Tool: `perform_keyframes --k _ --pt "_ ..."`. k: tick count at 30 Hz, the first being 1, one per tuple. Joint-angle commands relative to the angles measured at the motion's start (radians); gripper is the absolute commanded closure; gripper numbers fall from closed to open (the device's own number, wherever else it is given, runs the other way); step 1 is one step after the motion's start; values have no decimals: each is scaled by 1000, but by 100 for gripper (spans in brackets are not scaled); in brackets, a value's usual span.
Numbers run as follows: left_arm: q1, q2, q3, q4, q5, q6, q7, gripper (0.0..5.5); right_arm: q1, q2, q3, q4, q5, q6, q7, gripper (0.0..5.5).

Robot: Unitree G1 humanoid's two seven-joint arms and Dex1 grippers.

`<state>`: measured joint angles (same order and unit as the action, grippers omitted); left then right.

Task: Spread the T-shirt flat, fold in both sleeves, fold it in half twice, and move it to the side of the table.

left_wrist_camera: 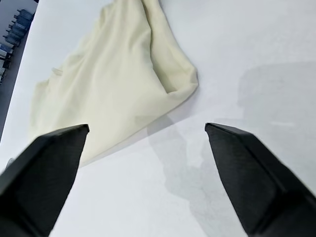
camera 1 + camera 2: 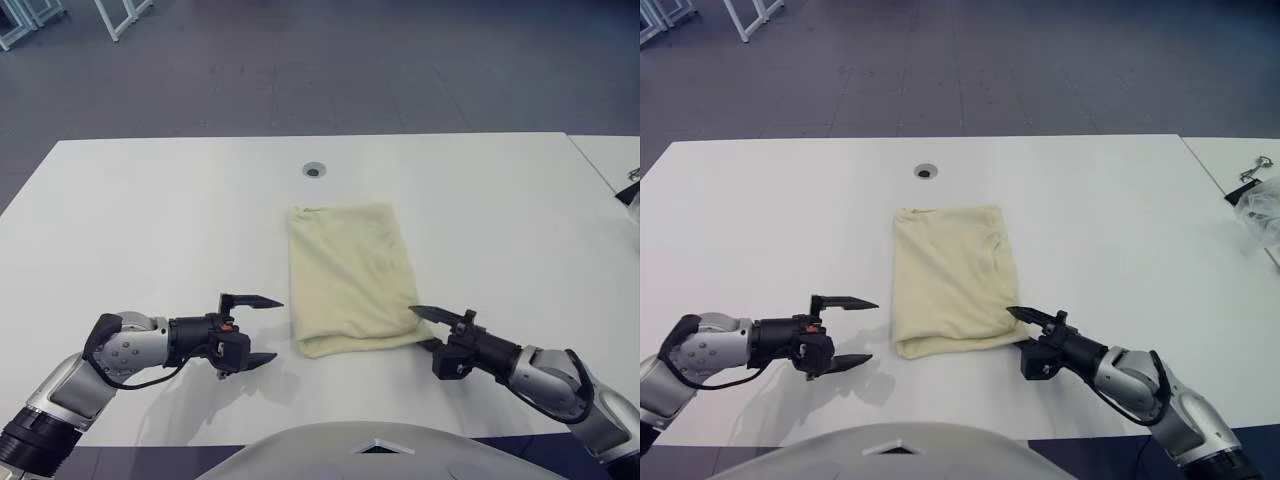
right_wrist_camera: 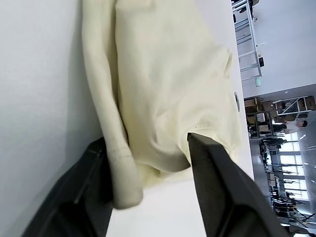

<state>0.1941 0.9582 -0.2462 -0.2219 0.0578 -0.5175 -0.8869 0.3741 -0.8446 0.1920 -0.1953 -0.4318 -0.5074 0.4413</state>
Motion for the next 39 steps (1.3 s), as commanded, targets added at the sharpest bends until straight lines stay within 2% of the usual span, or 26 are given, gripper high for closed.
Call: perform_keyframes --k 1,7,9,11,24,33,39 --pt "-51 -44 -50 53 65 8 -14 127 3 5 33 -3 15 41 70 390" --pt "-96 -85 -91 92 87 13 -32 24 -28 37 24 -77 83 118 120 495" --pt "-111 -96 -102 91 83 14 -37 10 -35 42 20 -91 88 135 132 523" --pt "-126 -103 -118 89 85 10 -46 35 -43 46 12 -100 99 154 140 541" --pt "-163 -129 -147 122 132 9 -39 268 -70 96 -16 -216 208 297 192 542" --pt "-197 -134 -196 111 143 22 -88 425 -64 96 -25 -239 218 324 208 542" --pt "-217 -110 -152 84 89 89 -109 529 -17 55 -53 -264 229 331 241 542"
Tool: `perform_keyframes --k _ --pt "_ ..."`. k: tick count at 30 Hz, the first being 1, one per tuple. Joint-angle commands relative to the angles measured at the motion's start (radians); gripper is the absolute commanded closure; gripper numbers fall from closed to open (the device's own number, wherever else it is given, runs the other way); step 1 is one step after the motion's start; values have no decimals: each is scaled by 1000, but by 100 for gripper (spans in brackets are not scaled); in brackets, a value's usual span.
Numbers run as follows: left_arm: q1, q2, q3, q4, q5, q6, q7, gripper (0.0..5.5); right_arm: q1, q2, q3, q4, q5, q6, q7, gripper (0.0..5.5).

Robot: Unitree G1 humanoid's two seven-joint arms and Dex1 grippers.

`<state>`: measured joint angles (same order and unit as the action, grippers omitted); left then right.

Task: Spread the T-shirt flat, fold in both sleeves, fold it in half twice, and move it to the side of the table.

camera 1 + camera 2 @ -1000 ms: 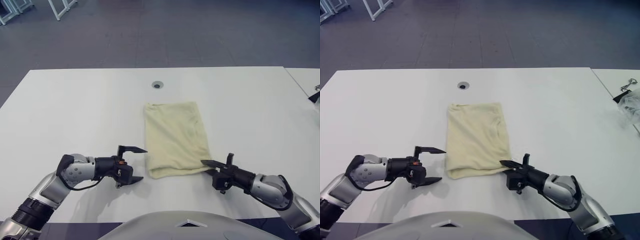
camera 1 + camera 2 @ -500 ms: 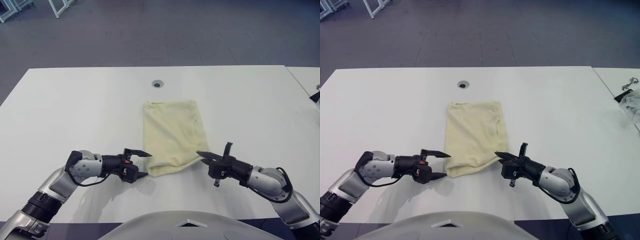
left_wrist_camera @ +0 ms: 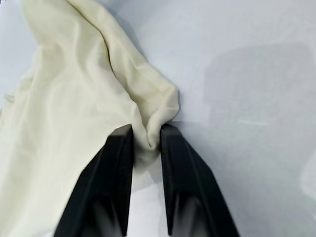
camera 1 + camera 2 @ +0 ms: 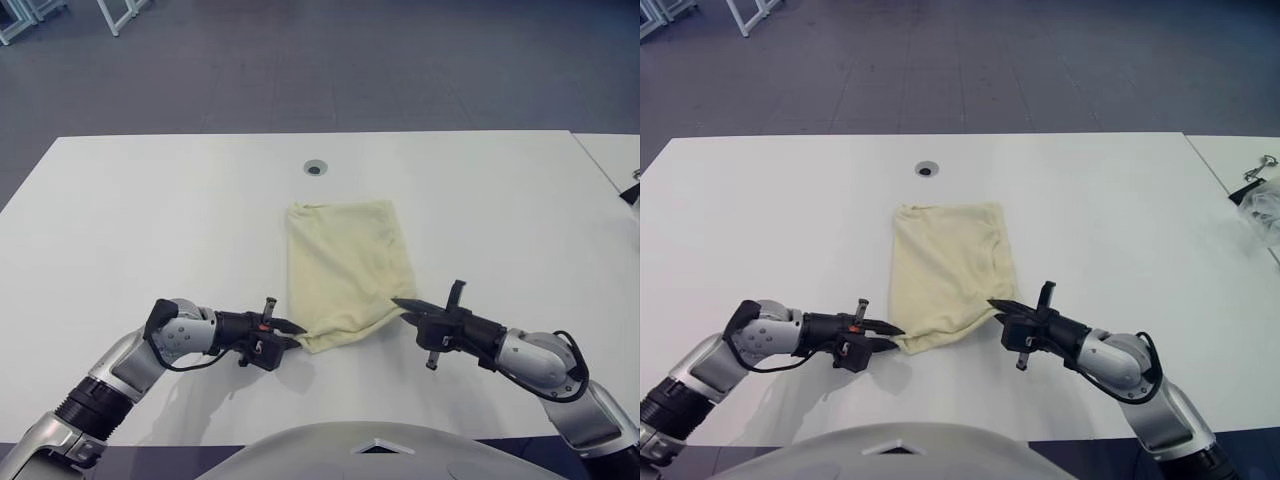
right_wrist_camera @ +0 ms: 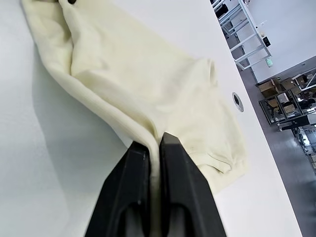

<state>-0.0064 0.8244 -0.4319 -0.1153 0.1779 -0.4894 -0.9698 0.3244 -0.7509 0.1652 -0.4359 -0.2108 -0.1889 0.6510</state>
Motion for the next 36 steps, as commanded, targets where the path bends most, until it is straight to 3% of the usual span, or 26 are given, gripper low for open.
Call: perform_keyframes --k 1,8,14,20,29,36 --pt "-17 25 52 -43 -74 100 -35 539 49 -57 -34 -27 9 13 48 542" --pt "9 81 98 -201 -247 223 -139 542 109 -130 -85 -140 114 158 175 542" --pt "72 202 160 -356 -376 357 -239 542 107 -213 -143 -274 266 351 308 542" --pt "131 310 264 -496 -611 580 -310 542 154 -324 -302 -390 531 583 472 542" --pt "2 334 370 -510 -866 843 -358 543 12 -381 -454 -432 823 783 520 542" --pt "139 435 541 -635 -1115 1019 -473 543 132 -413 -586 -510 977 885 628 542"
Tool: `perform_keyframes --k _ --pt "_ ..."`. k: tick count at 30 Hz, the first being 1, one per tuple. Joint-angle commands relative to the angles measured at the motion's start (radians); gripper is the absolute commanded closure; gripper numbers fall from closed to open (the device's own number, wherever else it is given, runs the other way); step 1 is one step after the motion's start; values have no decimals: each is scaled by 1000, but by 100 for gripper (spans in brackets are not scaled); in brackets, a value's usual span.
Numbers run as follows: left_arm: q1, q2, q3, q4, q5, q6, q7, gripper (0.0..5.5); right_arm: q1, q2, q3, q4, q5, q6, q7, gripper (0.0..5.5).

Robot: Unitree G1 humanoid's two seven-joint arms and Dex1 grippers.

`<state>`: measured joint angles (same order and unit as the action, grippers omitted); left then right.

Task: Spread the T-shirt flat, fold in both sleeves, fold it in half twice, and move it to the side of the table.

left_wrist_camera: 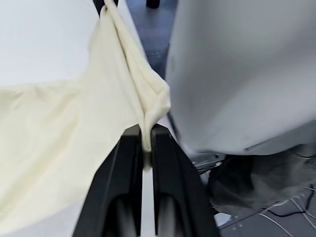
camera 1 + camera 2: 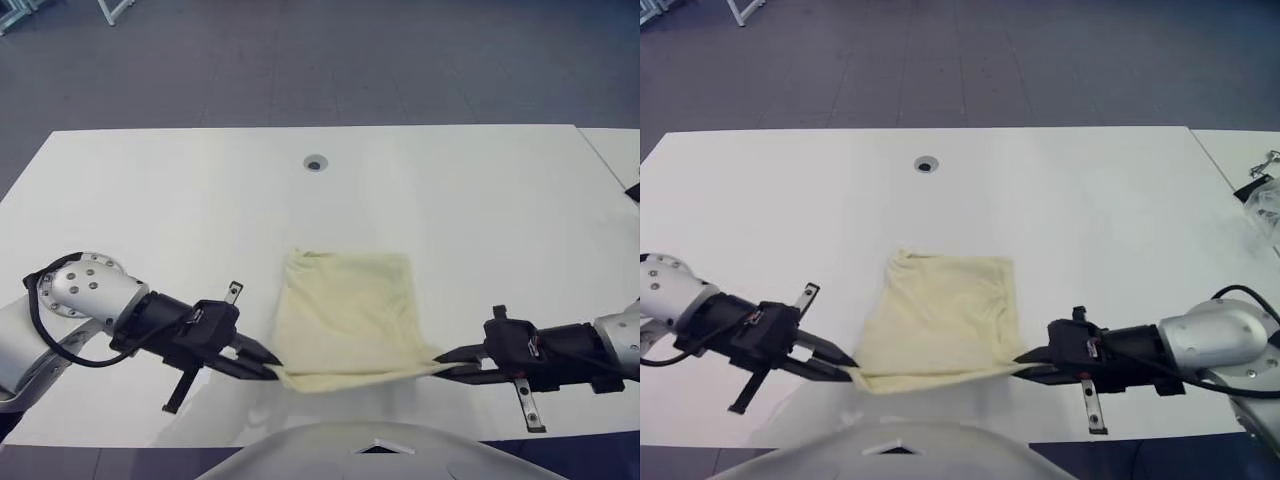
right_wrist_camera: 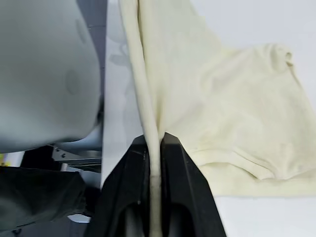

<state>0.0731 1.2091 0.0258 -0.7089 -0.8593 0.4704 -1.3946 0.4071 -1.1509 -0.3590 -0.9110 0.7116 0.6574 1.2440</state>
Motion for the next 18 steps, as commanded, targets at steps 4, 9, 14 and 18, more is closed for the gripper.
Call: perform_keyframes --k 4,9,14,18 --pt "84 57 147 -58 -137 115 -55 543 71 -13 -139 -51 116 73 54 542" --pt "20 37 92 42 -29 85 -68 543 -44 -12 -85 -3 141 73 -32 542" --pt "-106 -9 -18 186 71 64 -94 543 -243 34 173 97 0 20 -142 542" --pt "-174 -49 -92 277 140 49 -114 543 -385 111 349 202 -105 -18 -197 542"
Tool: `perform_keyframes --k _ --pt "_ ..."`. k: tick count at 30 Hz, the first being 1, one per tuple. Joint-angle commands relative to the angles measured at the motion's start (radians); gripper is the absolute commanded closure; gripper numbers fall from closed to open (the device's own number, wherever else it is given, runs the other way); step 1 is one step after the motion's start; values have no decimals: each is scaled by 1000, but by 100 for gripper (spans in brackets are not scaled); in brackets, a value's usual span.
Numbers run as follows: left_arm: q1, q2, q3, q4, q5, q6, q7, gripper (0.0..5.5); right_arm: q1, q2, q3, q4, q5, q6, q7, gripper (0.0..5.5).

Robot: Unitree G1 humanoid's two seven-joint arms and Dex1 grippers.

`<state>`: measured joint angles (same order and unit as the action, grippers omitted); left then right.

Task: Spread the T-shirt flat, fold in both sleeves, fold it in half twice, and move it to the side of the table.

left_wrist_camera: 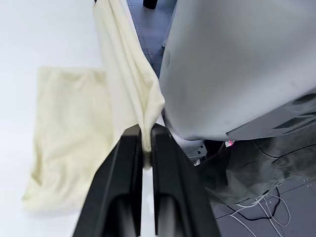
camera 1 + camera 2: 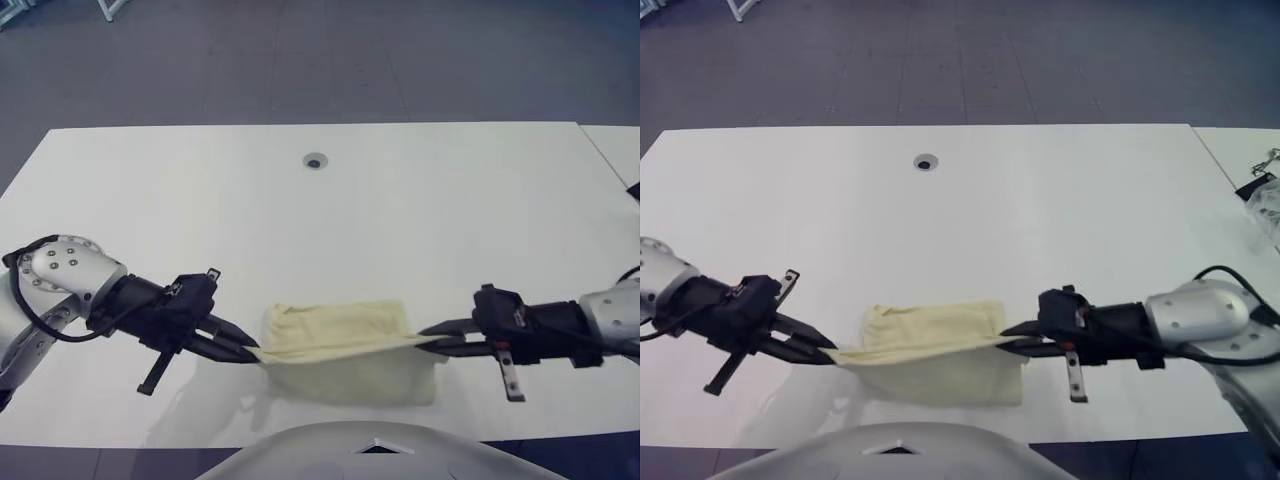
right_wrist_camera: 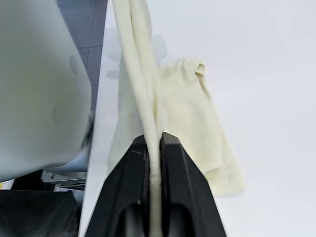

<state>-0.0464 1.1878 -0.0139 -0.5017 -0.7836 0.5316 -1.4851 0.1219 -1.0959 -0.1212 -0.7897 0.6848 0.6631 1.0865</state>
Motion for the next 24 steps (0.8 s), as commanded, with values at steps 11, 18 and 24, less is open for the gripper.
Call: perform_keyframes --k 11,18,24 --pt "-254 -196 -244 357 270 -72 -65 543 -202 148 266 284 -264 -147 -51 542" --pt "-283 -233 -263 445 308 -75 -90 543 -259 234 336 391 -331 -190 -61 542" --pt "-310 -220 -232 470 260 -5 -122 543 -294 310 376 484 -404 -256 -91 542"
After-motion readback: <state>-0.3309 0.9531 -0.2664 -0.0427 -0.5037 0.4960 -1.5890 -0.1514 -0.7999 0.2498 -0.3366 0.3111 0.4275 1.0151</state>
